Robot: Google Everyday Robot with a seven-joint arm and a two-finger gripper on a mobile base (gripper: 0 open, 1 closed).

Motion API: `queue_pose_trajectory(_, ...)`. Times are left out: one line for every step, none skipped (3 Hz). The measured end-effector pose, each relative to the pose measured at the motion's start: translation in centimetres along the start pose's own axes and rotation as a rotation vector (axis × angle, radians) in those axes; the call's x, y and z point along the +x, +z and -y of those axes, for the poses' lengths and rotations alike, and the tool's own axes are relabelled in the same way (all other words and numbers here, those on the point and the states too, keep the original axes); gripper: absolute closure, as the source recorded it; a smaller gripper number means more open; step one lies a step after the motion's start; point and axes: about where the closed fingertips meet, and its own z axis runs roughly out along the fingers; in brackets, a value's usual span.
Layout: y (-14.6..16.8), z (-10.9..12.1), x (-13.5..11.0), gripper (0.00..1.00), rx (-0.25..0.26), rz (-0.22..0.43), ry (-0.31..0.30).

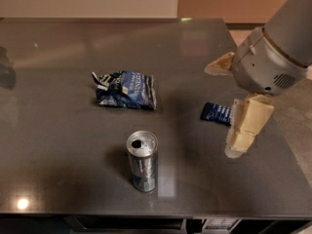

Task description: Move redbull can near rxbar blueberry

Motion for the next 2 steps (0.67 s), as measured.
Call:
queue_pose_trajectory(2.1,-1.4,-1.2,0.0,-0.059,0.04,-0.05)
queue_pose_trajectory(3.6,-2.2,-3.2,0.0,-0.106,0.127,-0.065)
